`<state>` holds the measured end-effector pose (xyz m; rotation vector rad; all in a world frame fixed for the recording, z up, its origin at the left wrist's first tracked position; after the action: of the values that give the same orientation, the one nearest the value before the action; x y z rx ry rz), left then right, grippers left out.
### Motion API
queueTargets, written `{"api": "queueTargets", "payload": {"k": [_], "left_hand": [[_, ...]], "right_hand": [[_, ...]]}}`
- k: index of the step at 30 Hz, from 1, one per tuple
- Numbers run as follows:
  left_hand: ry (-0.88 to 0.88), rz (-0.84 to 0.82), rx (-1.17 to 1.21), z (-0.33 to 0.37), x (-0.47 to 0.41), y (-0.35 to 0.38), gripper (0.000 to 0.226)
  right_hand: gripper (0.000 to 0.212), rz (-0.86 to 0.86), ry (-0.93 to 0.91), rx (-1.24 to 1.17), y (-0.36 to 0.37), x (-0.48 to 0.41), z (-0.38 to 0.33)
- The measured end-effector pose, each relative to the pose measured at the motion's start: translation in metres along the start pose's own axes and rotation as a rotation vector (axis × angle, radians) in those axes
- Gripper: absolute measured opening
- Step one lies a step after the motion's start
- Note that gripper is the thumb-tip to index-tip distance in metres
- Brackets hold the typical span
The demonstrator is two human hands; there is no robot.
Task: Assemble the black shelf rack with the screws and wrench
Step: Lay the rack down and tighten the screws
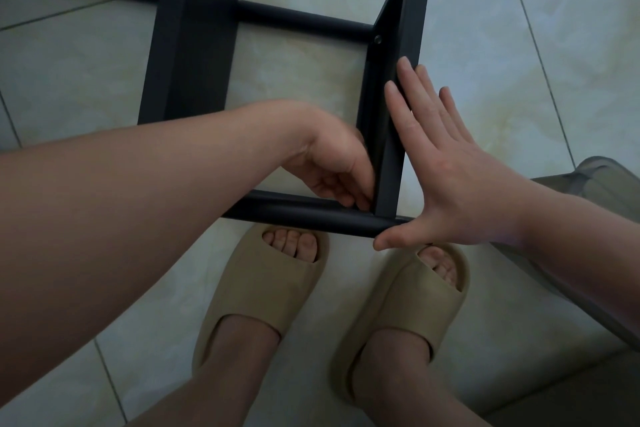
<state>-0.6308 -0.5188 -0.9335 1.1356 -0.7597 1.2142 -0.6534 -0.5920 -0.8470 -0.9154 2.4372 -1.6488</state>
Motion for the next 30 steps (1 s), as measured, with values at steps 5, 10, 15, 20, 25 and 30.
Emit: {"api": "queueTargets", "payload": {"k": [5,10,15,20,25,30], "left_hand": [[0.007,-0.044,0.016,0.0056,-0.0015,-0.0008,0.021],[-0.051,-0.068,-0.067,0.0065,-0.0011,-0.0012,0.014],[-0.091,-0.052,-0.135,0.0079,-0.0021,-0.0035,0.013],[-0.11,-0.072,-0.135,0.0059,-0.0027,-0.0016,0.012],[-0.085,-0.109,-0.104,0.0066,-0.0027,0.0005,0.013],[-0.069,-0.106,-0.077,0.008,-0.0022,-0.0016,0.014]], "right_hand": [[0.147,0.01,-0.001,-0.002,0.0001,0.0,0.0],[0.148,0.005,-0.001,0.001,-0.0001,-0.0003,0.0003],[0.147,0.008,-0.001,-0.006,-0.0001,-0.0003,0.0006],[0.146,0.017,-0.006,-0.017,0.0006,-0.0005,0.0006],[0.146,0.023,-0.011,-0.014,0.0005,-0.0008,0.0007],[0.146,0.029,-0.011,-0.016,-0.0002,-0.001,0.0006]]}}
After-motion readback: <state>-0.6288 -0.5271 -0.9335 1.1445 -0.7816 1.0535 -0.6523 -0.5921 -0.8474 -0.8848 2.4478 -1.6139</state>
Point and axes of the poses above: each hand's wrist, its own x-axis away from the middle knuckle, its own y-axis out of the palm, z = x × y, the point moved 9 cm from there along -x, towards the middle knuckle, and after that the axes turned 13 degrees about -y, right-handed, at the moved point
